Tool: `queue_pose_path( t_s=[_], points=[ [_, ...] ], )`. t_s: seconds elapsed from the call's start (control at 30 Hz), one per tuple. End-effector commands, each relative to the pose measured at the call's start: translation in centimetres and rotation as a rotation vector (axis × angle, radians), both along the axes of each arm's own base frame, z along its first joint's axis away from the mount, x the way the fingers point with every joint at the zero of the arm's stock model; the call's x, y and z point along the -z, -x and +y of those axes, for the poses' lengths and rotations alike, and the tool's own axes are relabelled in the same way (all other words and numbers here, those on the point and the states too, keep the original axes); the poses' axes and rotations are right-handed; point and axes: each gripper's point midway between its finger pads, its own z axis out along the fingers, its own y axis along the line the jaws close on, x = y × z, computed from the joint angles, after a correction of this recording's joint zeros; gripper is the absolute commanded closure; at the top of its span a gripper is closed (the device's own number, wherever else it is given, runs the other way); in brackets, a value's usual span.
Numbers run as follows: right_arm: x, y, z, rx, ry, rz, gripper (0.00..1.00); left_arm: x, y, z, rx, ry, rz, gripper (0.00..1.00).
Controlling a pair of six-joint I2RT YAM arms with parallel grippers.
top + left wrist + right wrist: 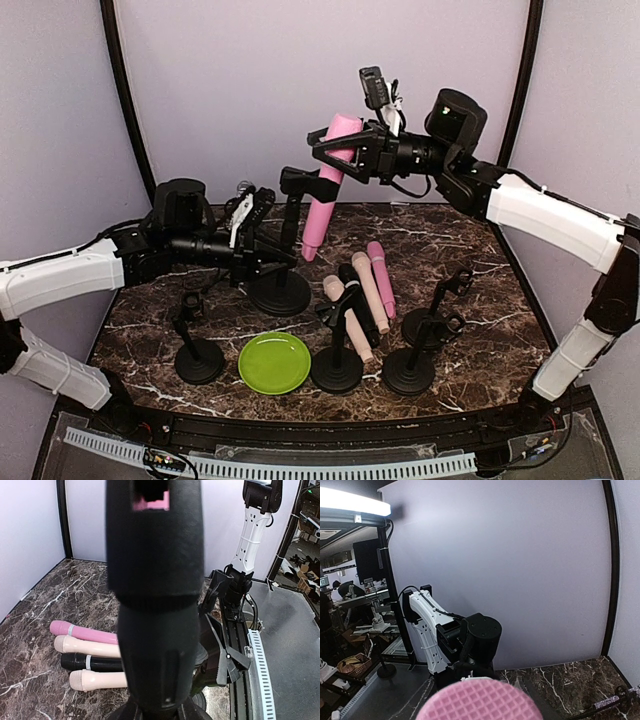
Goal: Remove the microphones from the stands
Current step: Place the microphone stand with the microphone at the center of the board.
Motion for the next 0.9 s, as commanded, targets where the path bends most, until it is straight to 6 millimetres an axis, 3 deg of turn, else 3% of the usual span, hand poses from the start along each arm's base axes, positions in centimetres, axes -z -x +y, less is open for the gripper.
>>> queue_pose_path(
  t_s=[0.0,0.2,0.3,0.53,0.87],
  points=[
    [-2.1,1.5,0.1,-0.066,-0.055,-0.051,0.48,-3.5,-0.1,0.0,0.012,0.07,-0.105,1.0],
    [-1.1,0.5,0.2,0.007,-0.022,-0.036,0.53,-3.5,-0.4,0.1,-0.009,0.076,-0.109,1.0],
    [-0.5,-0.8,0.2,0.089,-0.015,-0.023,0.61,-3.2,-0.9,0.2,-0.039,0.074,-0.116,1.0],
    [1.4,-2.8,0.7,0.259,-0.008,-0.052,0.84,-0.1,-3.6,0.6,-0.162,0.022,-0.191,1.0],
    [6.1,-6.2,2.0,0.395,0.06,-0.073,0.9,3.7,-7.5,-0.7,-0.25,0.002,-0.243,1.0]
  ],
)
